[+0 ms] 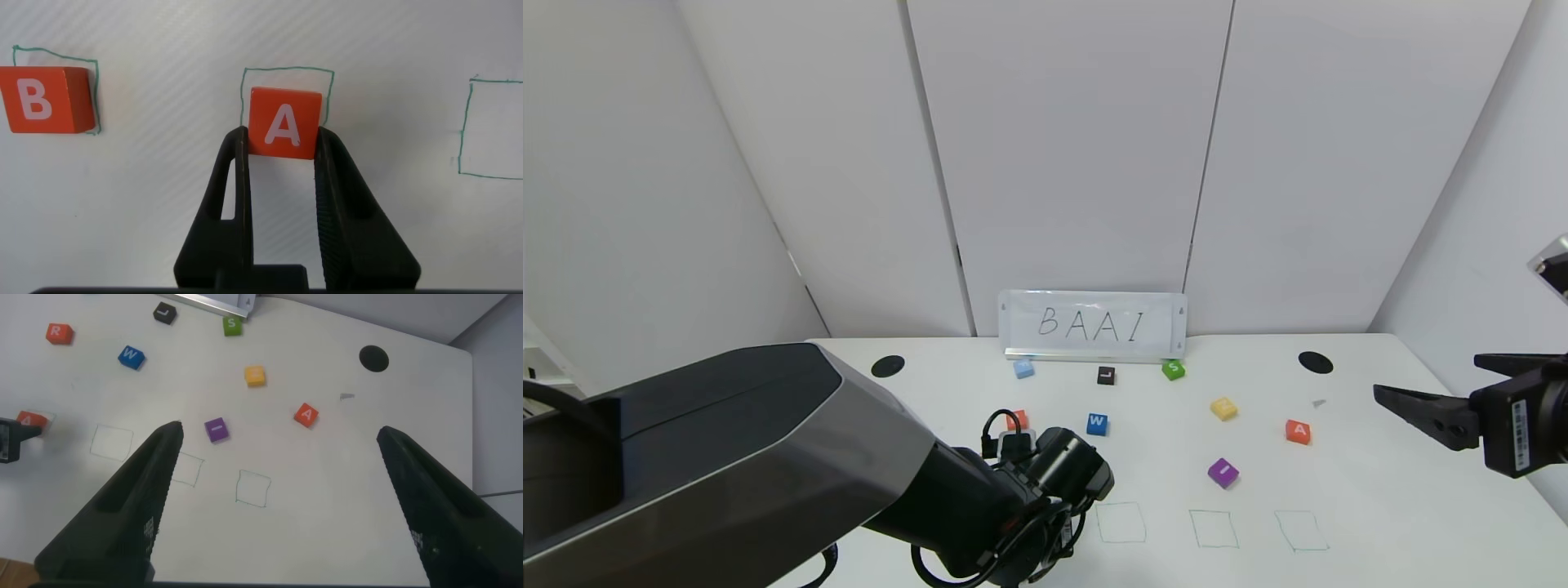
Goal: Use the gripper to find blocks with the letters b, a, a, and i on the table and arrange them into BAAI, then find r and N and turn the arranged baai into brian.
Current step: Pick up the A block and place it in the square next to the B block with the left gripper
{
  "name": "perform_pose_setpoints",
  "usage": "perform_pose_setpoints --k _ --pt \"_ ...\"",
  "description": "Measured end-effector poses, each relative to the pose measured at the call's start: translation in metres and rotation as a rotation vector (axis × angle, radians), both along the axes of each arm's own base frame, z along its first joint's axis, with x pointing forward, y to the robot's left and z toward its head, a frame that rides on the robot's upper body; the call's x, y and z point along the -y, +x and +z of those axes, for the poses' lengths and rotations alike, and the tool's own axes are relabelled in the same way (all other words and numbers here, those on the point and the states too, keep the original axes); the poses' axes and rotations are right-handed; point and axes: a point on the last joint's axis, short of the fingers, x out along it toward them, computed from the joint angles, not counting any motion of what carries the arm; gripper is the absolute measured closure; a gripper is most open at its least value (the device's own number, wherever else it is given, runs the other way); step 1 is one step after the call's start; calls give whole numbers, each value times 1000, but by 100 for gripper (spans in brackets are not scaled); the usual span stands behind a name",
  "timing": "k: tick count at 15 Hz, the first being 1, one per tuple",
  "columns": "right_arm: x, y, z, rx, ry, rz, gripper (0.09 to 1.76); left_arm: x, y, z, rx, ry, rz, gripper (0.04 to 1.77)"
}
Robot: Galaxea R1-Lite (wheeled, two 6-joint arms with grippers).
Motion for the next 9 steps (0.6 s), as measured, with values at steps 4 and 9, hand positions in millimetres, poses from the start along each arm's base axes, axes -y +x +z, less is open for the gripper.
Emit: perform_pose_setpoints --k 4,9 --pt "0 0 0 0 0 0 14 0 1 0 2 0 -1 98" --pt "0 0 0 0 0 0 14 2 2 6 25 -7 2 56"
